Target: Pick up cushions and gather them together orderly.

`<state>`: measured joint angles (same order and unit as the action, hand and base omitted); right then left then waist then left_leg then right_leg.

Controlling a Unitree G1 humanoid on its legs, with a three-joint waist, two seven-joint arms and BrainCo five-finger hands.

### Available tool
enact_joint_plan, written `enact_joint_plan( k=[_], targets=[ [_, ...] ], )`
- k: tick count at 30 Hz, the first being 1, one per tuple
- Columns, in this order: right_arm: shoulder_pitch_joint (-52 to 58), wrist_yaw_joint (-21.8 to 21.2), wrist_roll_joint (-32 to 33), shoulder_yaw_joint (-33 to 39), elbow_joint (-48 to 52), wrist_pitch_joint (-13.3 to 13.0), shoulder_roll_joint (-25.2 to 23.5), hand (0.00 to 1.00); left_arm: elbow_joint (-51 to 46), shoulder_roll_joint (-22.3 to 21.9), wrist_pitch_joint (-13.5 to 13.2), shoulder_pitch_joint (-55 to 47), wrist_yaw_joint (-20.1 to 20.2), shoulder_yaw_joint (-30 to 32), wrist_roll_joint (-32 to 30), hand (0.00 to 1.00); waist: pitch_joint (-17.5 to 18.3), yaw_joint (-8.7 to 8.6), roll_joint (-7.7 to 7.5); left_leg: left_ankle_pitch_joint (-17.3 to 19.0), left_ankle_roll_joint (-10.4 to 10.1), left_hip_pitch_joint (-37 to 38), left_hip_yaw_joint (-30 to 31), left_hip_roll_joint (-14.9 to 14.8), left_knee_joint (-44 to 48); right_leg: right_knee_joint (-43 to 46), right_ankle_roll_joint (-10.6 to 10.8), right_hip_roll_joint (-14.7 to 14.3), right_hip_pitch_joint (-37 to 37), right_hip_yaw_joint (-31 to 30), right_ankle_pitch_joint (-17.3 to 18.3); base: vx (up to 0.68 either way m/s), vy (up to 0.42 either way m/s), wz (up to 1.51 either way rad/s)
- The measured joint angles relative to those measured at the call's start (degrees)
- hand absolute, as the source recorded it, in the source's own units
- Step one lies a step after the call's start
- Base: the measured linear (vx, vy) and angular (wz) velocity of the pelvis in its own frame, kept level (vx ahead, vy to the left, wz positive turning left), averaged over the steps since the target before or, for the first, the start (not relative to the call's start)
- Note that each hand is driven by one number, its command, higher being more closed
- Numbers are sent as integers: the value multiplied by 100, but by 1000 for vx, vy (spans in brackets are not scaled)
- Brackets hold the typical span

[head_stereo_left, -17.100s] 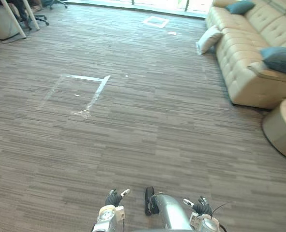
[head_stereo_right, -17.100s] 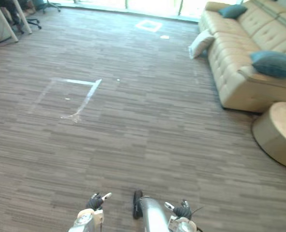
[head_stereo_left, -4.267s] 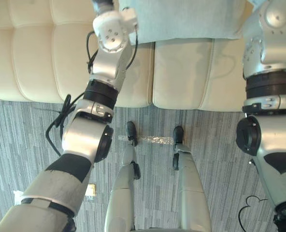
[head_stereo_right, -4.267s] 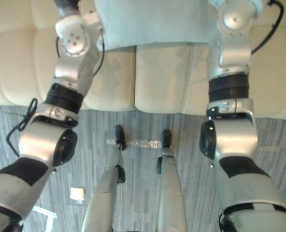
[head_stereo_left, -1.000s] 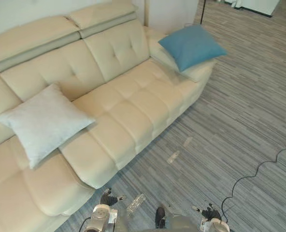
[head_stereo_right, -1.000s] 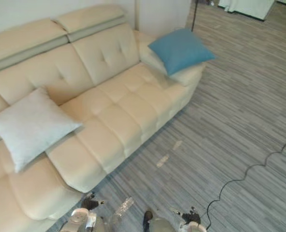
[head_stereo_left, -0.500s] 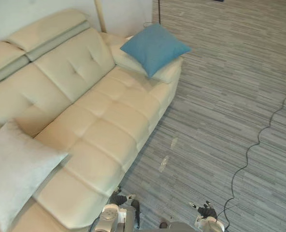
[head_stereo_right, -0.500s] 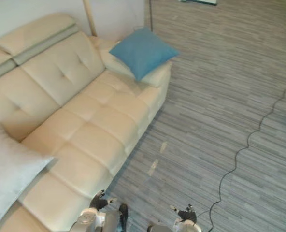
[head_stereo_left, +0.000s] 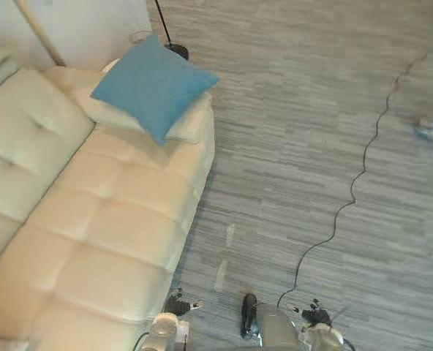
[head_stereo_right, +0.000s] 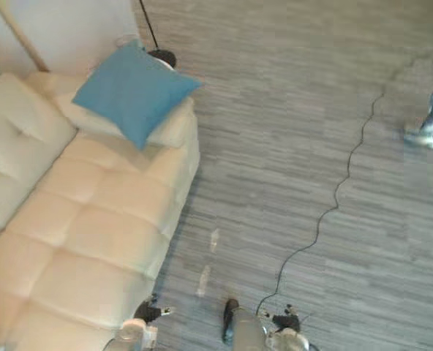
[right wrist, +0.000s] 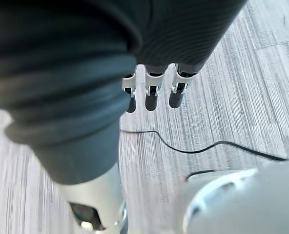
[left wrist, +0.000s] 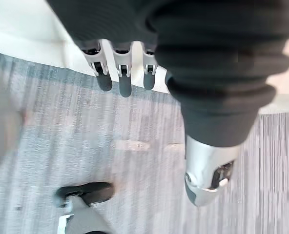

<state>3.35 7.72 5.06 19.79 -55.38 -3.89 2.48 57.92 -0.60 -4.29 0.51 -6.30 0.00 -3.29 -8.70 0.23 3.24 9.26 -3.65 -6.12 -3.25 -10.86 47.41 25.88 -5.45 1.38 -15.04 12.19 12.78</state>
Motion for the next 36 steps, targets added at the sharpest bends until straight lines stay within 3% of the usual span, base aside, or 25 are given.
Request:
enact_joint_plan(
  k=[2,3,5,7,8,11,12,13,14,15,16,17,18,19,22,24,25,26,27,29,31,33,34,36],
  targets=[
    [64,9,12,-37,11,1,-24,0,-111,3,-7,-76,-5,31,2,0,-29,29,15,106,35,-377,31,-137,1039,-191,-113,-117,512,-2,74,472,-219,-13],
    [104,8,75,-83,32,1,-47,0,-240,4,-11,-80,-6,32,2,0,-74,48,-73,224,41,-703,-39,-142,1392,-362,-189,-132,877,-15,131,470,-194,-19],
    [103,13,209,-84,61,3,-69,0,-371,-18,-13,-70,-4,4,3,0,-58,73,-124,309,104,-1200,-219,-69,1242,-658,-140,-116,1263,-61,237,339,-102,-16],
    [52,17,245,-49,64,11,-90,0,-449,-61,-27,-50,-5,4,3,0,-51,87,-102,417,131,-1598,-455,106,363,-908,-78,-117,1553,-106,341,327,-28,-15],
    [49,31,260,20,67,9,-139,0,-445,-82,-27,-4,-4,2,3,0,-59,116,-115,420,109,-1590,-593,276,-494,-1008,-41,-82,1733,-139,363,369,28,-9],
    [67,43,339,199,39,2,-147,0,-442,-156,-34,-11,0,-188,10,0,-4,188,-60,-135,-38,-1477,-696,844,-2980,-1444,122,-45,2087,-285,461,350,63,-22],
    [71,61,399,212,25,6,-135,0,-424,-170,-37,-8,2,-226,13,0,37,261,-14,-378,70,-1483,-684,902,-3273,-1538,225,-67,2177,-372,575,379,145,-48],
    [90,69,397,273,25,27,-197,0,-405,-133,-28,-6,16,-224,16,0,131,292,-150,-601,346,-1470,-607,1089,-3124,-1515,337,80,2271,-428,763,526,176,-37],
    [273,69,397,324,40,40,-279,0,-412,-87,-18,-57,29,-252,14,0,302,264,-388,-563,477,-1386,-689,1260,-3058,-1314,572,310,2322,-453,931,568,104,-33],
    [347,68,395,344,38,52,-346,0,-415,-95,-17,-56,29,-256,18,0,331,298,-453,-509,559,-1176,-860,1311,-2982,-333,785,413,2131,-590,1046,688,123,-31],
    [371,67,394,313,66,56,-405,0,-394,-84,0,-57,35,-318,22,0,316,281,-543,-232,641,-816,-901,1362,-2923,1597,1270,629,1417,-725,572,583,107,-31],
    [459,67,393,313,68,58,-433,0,-400,-63,1,-21,36,-382,29,0,323,246,-577,-101,645,-644,-879,1370,-2921,2408,1261,703,1053,-753,194,548,135,-7],
    [501,37,436,315,173,55,-522,0,-399,-22,18,-21,35,-447,66,0,352,204,-627,29,626,-391,-852,1373,-2924,3218,1131,795,640,-746,151,557,112,18],
    [570,18,403,248,308,40,-516,0,-402,-33,20,13,26,-499,86,0,361,138,-609,186,609,-64,-786,1367,-2978,3443,1070,914,312,-537,251,560,98,28],
    [506,12,401,289,302,42,-515,0,-391,-56,12,146,18,-562,124,0,357,96,-556,233,580,554,-682,1281,-3349,2528,948,984,-21,-103,548,559,21,26],
    [382,6,390,321,266,41,-448,0,-388,-49,4,193,-10,-560,126,0,341,76,-395,325,403,903,-653,1083,-3610,1093,888,742,-251,-90,427,470,-44,13],
    [326,6,390,328,230,45,-426,0,-375,-25,2,207,-11,-559,126,0,332,58,-369,379,312,976,-625,1031,-3664,505,862,617,-331,-231,227,448,-118,19],
    [259,7,391,329,155,45,-423,0,-309,27,-6,218,-13,-560,126,0,321,9,-389,449,195,1051,-539,1019,-3667,-361,819,481,-350,-543,-313,554,-190,27],
    [227,4,404,348,77,36,-417,0,-225,44,-5,221,-20,-558,126,0,314,-24,-470,532,70,1164,-473,1043,-3657,-804,711,430,-327,-764,-1158,486,-194,22],
    [63,-2,394,389,-61,39,-215,0,-70,-65,0,207,-24,-547,126,0,294,19,-154,559,-66,1232,-350,809,-3582,-632,516,251,-278,-726,-1082,426,-174,1],
    [7,-1,394,459,-119,49,-125,0,4,-149,0,204,-23,-534,126,0,249,-7,-27,491,-174,1228,-186,738,-3300,-394,450,252,-153,-562,-674,400,-223,35],
    [100,3,406,413,-164,52,-87,0,-93,-200,-7,212,-13,-333,128,0,207,-72,-45,333,-206,602,-60,576,-1446,-435,375,250,351,-265,-372,366,-257,59],
    [132,-3,402,300,-161,47,-101,0,-142,-201,-8,194,-12,-229,128,0,180,-32,-82,-1,-167,201,-90,433,-518,-488,317,259,558,-201,-298,256,-172,31],
    [137,7,413,253,-159,42,-132,0,-273,-194,-24,101,-5,-179,128,0,125,33,-137,174,93,-504,-466,32,549,-698,236,241,1060,-43,-142,244,-120,17]
  ],
)
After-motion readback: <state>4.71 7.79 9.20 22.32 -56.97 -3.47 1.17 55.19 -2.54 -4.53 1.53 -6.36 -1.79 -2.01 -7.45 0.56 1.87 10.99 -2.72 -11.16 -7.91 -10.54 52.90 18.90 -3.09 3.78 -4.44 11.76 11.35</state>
